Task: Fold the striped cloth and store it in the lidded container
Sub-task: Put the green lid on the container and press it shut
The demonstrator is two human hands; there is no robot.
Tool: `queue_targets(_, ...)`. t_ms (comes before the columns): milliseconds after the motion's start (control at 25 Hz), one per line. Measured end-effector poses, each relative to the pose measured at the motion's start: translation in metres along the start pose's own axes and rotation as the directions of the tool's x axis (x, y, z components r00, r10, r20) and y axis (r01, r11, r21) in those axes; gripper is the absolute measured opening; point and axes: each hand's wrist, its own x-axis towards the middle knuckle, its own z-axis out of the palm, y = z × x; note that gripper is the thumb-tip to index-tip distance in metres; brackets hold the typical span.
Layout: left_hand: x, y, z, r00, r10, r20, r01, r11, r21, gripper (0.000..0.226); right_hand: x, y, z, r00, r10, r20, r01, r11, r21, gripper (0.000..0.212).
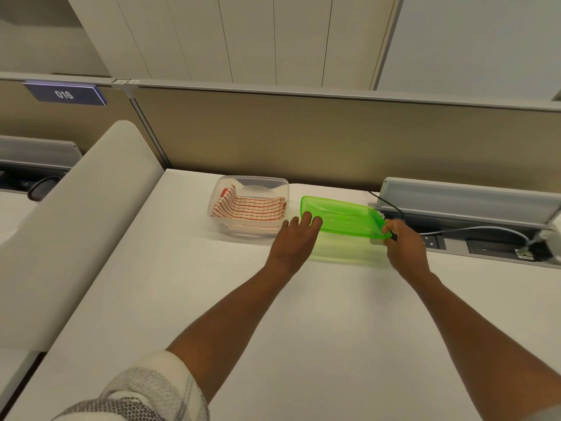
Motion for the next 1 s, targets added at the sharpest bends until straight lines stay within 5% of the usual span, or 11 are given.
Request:
queue_targets(240,0.009,0.001,-0.025,0.975,-0.208,-0.084,0.171,0.932,-0.319,0.024,-0.002,-0.015,-0.023,0.993,-0.014,-0.119,0.025,0.996,0.091,0.02)
queue_targets(520,0.022,-0.012,-0.033,0.862,-0.508,-0.008,0.334,0.578,-0.745,0.047,-0.002,-0.038,-0.035,0.983,-0.073,-0.17,0.084,0.995,0.059,0.005)
queue_targets(680,0.012,-0.027,-0.029,0.841,-0.538,0.063,0.357,0.463,-0.811,0.057,0.002,-0.059,-0.028,0.979,-0.098,-0.181,0.115,0.989,0.088,0.003)
queue_targets(1000,-0.006,-0.076,-0.019,0.776,-0.629,0.05,0.421,0.457,-0.784,0.034,-0.003,-0.103,0.019,0.983,-0.009,-0.182,0.057,0.964,0.26,0.017)
